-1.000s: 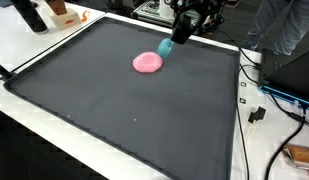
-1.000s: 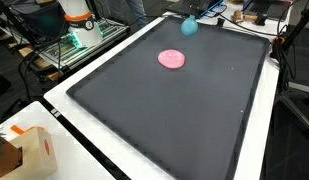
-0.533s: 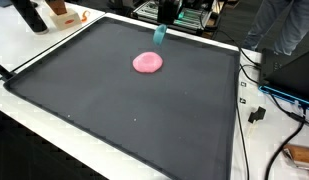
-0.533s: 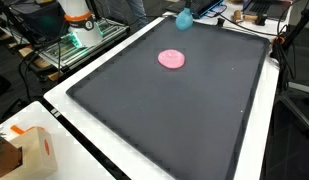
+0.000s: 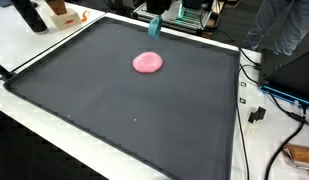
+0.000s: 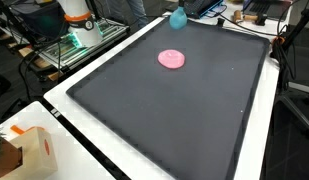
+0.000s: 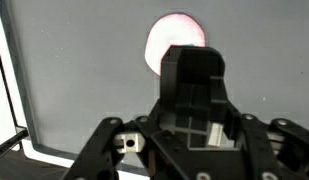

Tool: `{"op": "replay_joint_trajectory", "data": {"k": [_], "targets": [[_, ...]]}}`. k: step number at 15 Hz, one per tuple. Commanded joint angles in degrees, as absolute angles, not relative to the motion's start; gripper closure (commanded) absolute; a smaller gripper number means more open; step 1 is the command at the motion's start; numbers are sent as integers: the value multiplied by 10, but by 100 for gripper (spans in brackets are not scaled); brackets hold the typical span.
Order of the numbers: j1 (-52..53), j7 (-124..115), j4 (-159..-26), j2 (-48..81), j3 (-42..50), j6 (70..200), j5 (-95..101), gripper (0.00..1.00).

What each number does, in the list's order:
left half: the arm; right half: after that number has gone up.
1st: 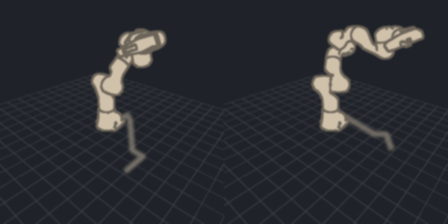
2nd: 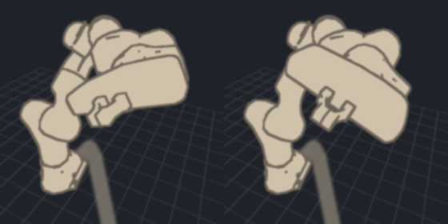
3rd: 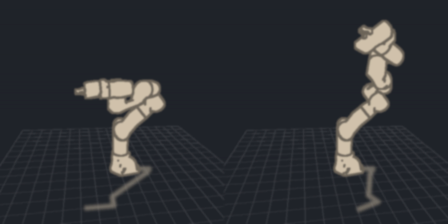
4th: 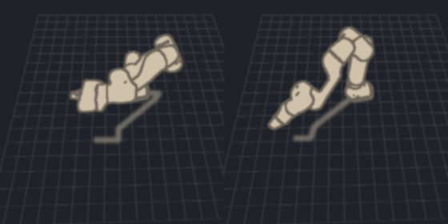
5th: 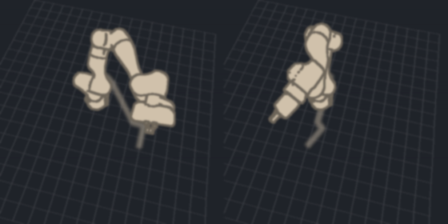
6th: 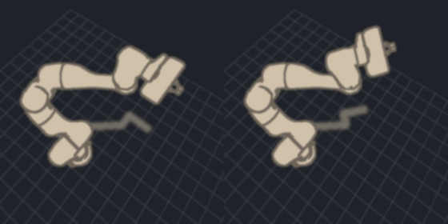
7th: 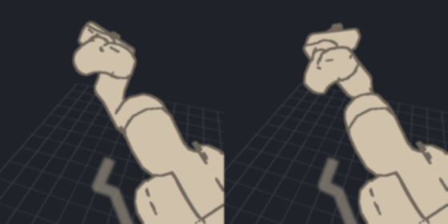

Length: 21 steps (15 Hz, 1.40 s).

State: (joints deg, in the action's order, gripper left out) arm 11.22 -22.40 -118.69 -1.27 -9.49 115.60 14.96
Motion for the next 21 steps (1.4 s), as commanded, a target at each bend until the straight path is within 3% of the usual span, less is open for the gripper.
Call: {"op": "replay_joint_trajectory", "data": {"k": [1,4,5,21], "targets": [[108,-224,-1185,-11,-100,1155,149,46],[108,-224,-1185,-10,-100,1155,149,46],[108,-224,-1185,-10,-100,1155,149,71],[0,232,-1302,-13,13,1209,-261,71]]}}
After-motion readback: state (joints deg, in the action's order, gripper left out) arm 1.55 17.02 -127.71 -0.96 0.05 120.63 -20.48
